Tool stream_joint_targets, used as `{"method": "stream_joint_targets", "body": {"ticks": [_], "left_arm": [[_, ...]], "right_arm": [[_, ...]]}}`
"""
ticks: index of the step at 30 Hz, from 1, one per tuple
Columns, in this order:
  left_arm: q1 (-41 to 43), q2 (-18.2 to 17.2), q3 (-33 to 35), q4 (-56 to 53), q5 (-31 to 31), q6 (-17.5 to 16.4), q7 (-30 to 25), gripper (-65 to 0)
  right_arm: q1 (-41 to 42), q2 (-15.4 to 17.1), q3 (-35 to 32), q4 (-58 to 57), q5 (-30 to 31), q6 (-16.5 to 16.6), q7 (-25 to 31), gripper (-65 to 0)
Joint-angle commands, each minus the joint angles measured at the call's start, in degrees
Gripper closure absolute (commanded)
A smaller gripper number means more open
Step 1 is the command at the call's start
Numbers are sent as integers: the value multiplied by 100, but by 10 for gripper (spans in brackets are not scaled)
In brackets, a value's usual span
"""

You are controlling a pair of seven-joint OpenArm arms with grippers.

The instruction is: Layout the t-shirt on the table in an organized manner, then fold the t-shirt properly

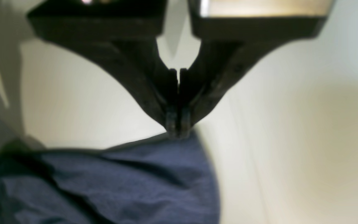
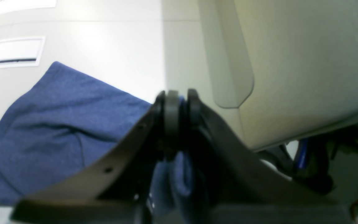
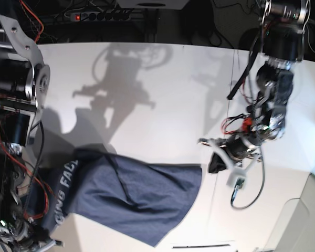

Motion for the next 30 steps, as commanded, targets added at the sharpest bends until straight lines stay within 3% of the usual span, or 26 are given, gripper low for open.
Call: {"method": "stream_joint_targets", "body": {"ticks": [1, 5, 8, 11, 14, 16, 19, 24, 26, 30], "left_arm": [[-479, 79, 144, -267, -37, 42, -146, 0], [-1840, 579, 564, -2100, 120, 42, -330, 0], [-2684, 898, 601, -3694, 662, 46, -874, 0], [-3206, 1040, 601, -5141, 1005, 90, -1510, 0], [-3316, 1034, 601, -6015, 1279, 234, -1731, 0], [-3211, 979, 601, -6183, 1410, 286, -1484, 0], [-2994, 763, 601, -6168, 1311, 258, -656, 0], [-2424, 157, 599, -5683, 212, 258, 828, 0], [-2068, -120, 599, -5300, -219, 236, 1178, 0], [-1257, -557, 472, -4339, -752, -160, 1539, 0]], "right_arm": [[199, 37, -98, 85, 13, -4, 81, 0], [197, 37, -463, 85, 11, -4, 59, 0], [197, 35, -614, 85, 13, -4, 17, 0], [153, 37, -632, 85, 13, -4, 24, 0], [37, 37, -632, 85, 17, -4, 81, 0], [-13, 37, -632, 85, 20, -7, 114, 0], [-9, 37, -632, 85, 20, -4, 223, 0], [-11, 37, -632, 85, 20, -4, 258, 0], [-9, 37, -632, 85, 20, -4, 258, 0], [-11, 37, -632, 85, 175, -4, 243, 0]]}}
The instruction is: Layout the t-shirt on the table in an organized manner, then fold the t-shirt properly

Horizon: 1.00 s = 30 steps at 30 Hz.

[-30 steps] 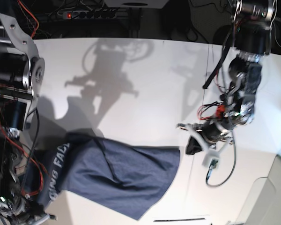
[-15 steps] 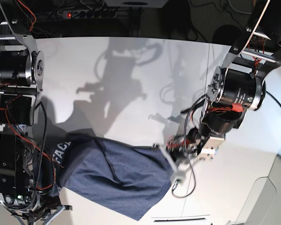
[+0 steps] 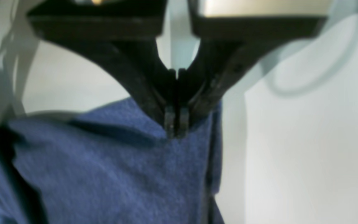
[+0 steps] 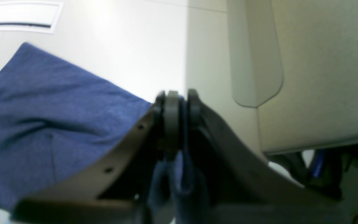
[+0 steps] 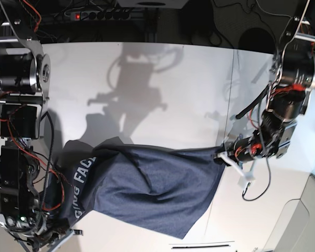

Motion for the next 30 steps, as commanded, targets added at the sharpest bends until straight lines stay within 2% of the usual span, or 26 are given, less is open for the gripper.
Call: {"method": "stream_joint_targets", "body": {"ticks": [1, 3, 8, 14, 17, 20, 23, 25, 27, 30], "left_arm": [[417, -151, -31, 127, 614, 369, 960, 0], [903, -249, -319, 763, 245, 229, 1187, 0], [2275, -269, -1366, 2767, -643, -376, 1843, 0], [3779, -271, -2345, 5136, -804, -378, 1926, 0], [4330, -271, -2669, 5932, -817, -378, 1928, 0], [4822, -269, -2916, 6533, -1132, -382, 1956, 0], [5167, -269, -3095, 7020, -1390, -732, 1880, 0], [5136, -273, -3220, 7200, -1259, -809, 1572, -25], [4865, -271, -3272, 7222, -796, -717, 1069, -148], [4148, -315, -3095, 7005, -79, -116, 704, -166]], "right_arm": [[216, 28, 15, 96, 22, -20, 153, 0], [216, 31, 15, 94, 17, -20, 144, 0], [149, 31, 15, 94, 20, -20, 76, 0], [-192, 31, 15, 92, 15, -17, 92, 0], [-323, 33, 15, 92, -4, -17, 87, 0], [-385, 42, 15, 92, -15, -17, 90, 0], [-431, 98, 15, 92, -28, -17, 87, 0], [-428, 92, 15, 92, -44, -17, 83, 0], [-428, 92, 15, 92, -33, -17, 85, 0], [-431, 90, 15, 92, -15, -15, 52, 0]]}}
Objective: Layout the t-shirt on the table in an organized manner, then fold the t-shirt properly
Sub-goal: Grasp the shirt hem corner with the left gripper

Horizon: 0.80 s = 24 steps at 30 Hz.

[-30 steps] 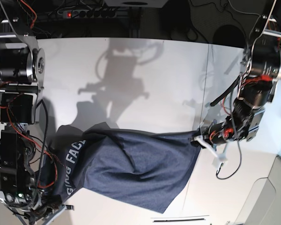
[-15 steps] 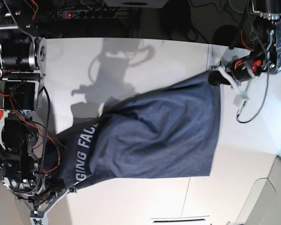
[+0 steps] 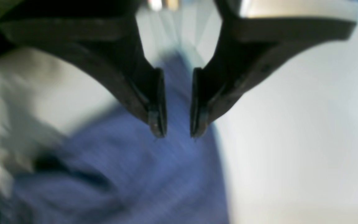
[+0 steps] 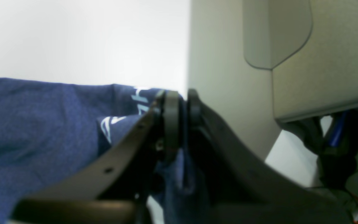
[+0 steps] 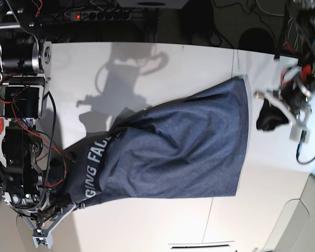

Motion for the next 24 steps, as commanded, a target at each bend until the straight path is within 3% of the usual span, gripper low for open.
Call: {"method": "stream_joint_targets", "body": {"ticks": [1, 8, 14, 17, 20, 22, 24], "left_arm": [[-339, -142, 122, -118, -50, 94, -184, -165], [-3025, -66, 1547, -3077, 437, 111, -778, -25], [-4911, 494, 2546, -6181, 984, 85, -822, -13], [-5110, 595, 2822, -7038, 1121, 85, -807, -13], [-4948, 538, 2887, -7134, 1134, 85, -442, -13], [-4791, 470, 2885, -7031, 839, 24, -83, -13], [-4579, 378, 2881, -6808, 308, -264, 289, -13]], "right_arm": [[203, 28, 15, 98, 28, -17, 96, 0], [201, -111, 15, 98, 118, 87, 92, 0], [203, -96, 15, 98, 118, 87, 103, 0], [203, -111, 15, 98, 120, 85, 127, 0], [203, -109, 15, 98, 118, 85, 131, 0], [203, -111, 15, 98, 118, 85, 179, 0], [203, -107, 15, 98, 116, 85, 179, 0]]}}
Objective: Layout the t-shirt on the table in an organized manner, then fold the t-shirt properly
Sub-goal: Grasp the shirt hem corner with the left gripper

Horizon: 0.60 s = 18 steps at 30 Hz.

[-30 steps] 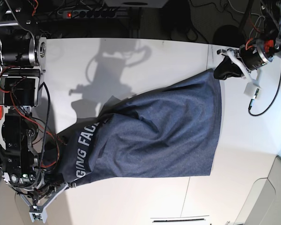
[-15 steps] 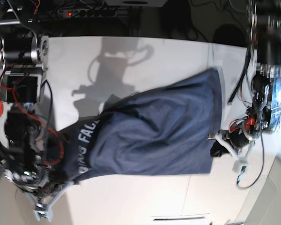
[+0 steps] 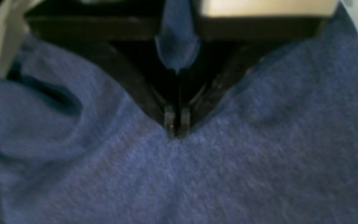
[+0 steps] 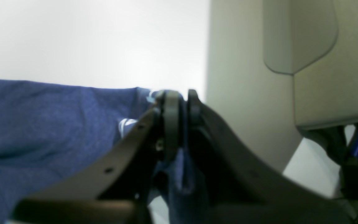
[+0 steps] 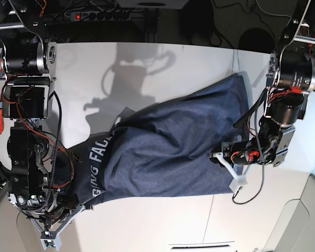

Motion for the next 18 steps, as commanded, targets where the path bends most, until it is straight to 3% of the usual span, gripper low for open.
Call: {"method": "stream_joint_targets", "body": {"ticks": [1, 5, 7, 10, 15, 18], "left_arm": [[116, -72, 0, 162, -81, -140, 452, -13], [822, -205, -15, 977, -960, -413, 938, -13], [1220, -212, -125, 1502, -1043, -483, 935, -13], [1768, -210, -483, 2503, -1043, -847, 916, -13], [2205, -212, -1521, 4253, -859, -846, 802, -21], [2149, -269, -2076, 4662, -249, -337, 472, -134]], "right_arm": [[210, 61, 26, 96, -15, -7, 140, 0], [210, 59, 26, 96, -17, -7, 138, 0], [210, 61, 26, 96, -17, -7, 138, 0], [210, 61, 26, 96, -17, -7, 136, 0], [210, 61, 26, 96, -17, -7, 133, 0], [210, 61, 26, 96, -17, -7, 131, 0]]}}
